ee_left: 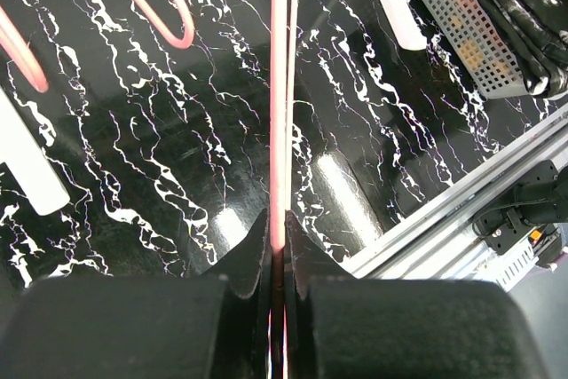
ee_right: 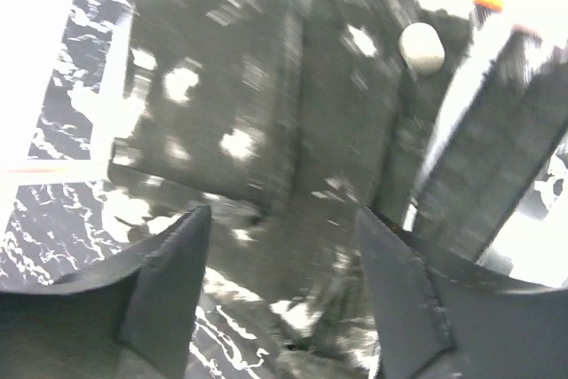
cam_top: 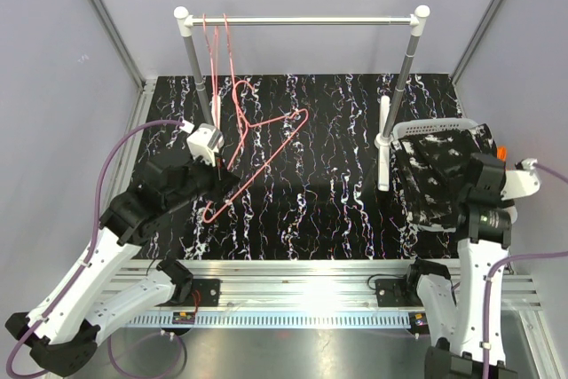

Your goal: Remove the trousers from the hanger

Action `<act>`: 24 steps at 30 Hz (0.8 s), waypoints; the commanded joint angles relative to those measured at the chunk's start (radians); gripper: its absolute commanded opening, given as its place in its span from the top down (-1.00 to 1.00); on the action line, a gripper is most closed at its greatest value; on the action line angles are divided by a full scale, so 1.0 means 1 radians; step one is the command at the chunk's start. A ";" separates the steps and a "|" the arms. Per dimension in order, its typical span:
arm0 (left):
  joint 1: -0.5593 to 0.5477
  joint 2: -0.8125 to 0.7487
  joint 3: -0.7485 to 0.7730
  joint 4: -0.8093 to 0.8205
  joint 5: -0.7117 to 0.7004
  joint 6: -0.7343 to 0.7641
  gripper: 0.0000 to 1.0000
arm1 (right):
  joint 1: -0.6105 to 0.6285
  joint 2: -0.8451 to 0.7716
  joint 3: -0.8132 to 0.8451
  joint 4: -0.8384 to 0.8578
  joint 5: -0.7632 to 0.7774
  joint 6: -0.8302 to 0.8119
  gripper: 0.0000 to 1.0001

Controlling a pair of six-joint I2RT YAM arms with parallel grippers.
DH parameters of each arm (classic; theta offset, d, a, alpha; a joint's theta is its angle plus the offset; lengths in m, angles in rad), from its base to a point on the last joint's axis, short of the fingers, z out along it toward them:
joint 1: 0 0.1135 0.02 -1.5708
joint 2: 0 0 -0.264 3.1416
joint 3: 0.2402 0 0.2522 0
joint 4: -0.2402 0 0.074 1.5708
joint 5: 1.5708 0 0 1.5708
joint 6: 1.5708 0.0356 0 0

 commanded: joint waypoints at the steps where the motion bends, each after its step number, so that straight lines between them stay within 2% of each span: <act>1: 0.009 -0.006 0.009 0.051 -0.010 0.012 1.00 | -0.001 0.074 0.173 -0.032 0.048 -0.121 -0.57; 4: 0.012 0.006 0.029 0.031 -0.081 -0.020 1.00 | -0.001 0.122 0.229 -0.051 0.040 -0.209 -0.65; 6: 0.013 0.023 0.072 0.009 -0.149 -0.040 1.00 | -0.001 0.180 0.221 0.010 -0.088 -0.292 -0.66; 7: 0.013 0.050 0.086 -0.014 -0.171 -0.049 1.00 | -0.001 0.296 0.271 -0.014 -0.104 -0.312 -0.67; 9: 0.013 0.078 0.136 -0.041 -0.175 -0.057 1.00 | -0.001 0.405 0.307 -0.077 -0.090 -0.315 -0.69; 11: 0.013 0.099 0.167 -0.052 -0.177 -0.067 1.00 | -0.005 0.482 0.279 -0.039 -0.062 -0.292 -0.72; 15: 0.012 0.109 0.234 -0.093 -0.200 -0.069 1.00 | -0.028 0.580 0.190 0.038 -0.102 -0.261 -0.74; 19: 0.012 0.122 0.349 -0.141 -0.191 -0.048 1.00 | -0.042 0.757 0.088 0.090 -0.235 -0.267 -0.73; 21: 0.012 0.133 0.386 -0.172 -0.197 -0.043 1.00 | -0.044 0.769 0.054 0.144 -0.274 -0.269 -0.73; 24: 0.010 0.151 0.445 -0.198 -0.209 -0.028 1.00 | -0.044 0.725 0.083 0.095 -0.236 -0.295 -0.73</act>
